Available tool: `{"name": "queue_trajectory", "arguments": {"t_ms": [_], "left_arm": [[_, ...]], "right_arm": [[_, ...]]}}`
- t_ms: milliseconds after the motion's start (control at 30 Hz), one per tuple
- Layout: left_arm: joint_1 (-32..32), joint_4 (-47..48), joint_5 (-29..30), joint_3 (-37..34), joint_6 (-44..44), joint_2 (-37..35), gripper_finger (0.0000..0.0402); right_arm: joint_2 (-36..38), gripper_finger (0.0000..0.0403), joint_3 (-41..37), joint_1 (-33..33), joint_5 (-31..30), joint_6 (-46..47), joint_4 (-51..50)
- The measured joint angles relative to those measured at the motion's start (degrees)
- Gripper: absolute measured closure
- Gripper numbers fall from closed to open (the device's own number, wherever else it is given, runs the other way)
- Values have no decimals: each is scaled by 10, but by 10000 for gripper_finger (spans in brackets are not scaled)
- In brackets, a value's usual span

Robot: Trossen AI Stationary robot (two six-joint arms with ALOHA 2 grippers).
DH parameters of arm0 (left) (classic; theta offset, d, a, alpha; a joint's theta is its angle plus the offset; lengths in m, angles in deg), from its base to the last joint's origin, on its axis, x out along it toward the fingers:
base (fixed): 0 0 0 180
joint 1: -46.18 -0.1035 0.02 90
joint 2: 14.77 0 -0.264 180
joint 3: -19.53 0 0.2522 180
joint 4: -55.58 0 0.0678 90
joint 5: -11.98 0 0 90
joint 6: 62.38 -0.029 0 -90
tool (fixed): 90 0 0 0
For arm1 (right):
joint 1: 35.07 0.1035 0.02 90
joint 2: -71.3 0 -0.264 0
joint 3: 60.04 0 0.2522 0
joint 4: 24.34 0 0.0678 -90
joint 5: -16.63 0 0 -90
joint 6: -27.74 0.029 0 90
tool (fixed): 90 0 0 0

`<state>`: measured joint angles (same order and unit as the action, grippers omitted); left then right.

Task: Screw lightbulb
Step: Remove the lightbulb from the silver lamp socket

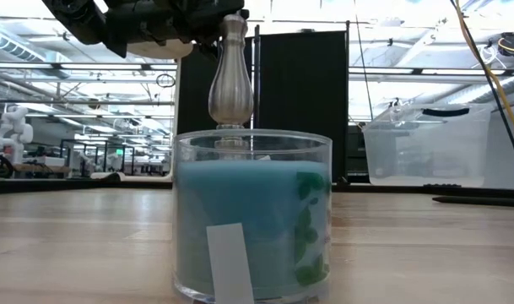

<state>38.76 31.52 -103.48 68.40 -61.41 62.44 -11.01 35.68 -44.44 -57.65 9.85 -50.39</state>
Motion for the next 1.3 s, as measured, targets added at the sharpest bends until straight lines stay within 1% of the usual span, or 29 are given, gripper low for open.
{"name": "queue_trajectory", "arguments": {"t_ms": [100,200,300,500,633,733,867,1033,1133,1200,1300], "left_arm": [[0,0,1,0,0,0,327],[0,0,2,0,0,0,327],[0,0,5,0,0,0,327],[0,-1,33,0,-5,0,327],[0,-1,40,0,-8,0,327],[0,-2,41,0,-9,0,327],[0,-3,45,-1,-9,0,327],[0,-6,46,-1,-9,0,327],[0,-7,46,-2,-9,0,327],[0,-8,48,-2,-9,0,327],[0,-11,50,-2,-8,1,327]], "right_arm": [[11,148,0,3,-24,8,-35],[14,148,0,19,-66,40,-75],[12,149,-9,50,-143,59,-100],[11,149,-52,113,-333,97,-95],[11,149,-105,149,-435,127,-68],[19,149,-161,164,-487,145,2],[42,149,-249,166,-503,157,144],[70,149,-360,166,-497,143,353],[71,149,-401,166,-440,129,485],[61,149,-405,166,-401,120,554],[43,149,-399,171,-382,97,593]]}}
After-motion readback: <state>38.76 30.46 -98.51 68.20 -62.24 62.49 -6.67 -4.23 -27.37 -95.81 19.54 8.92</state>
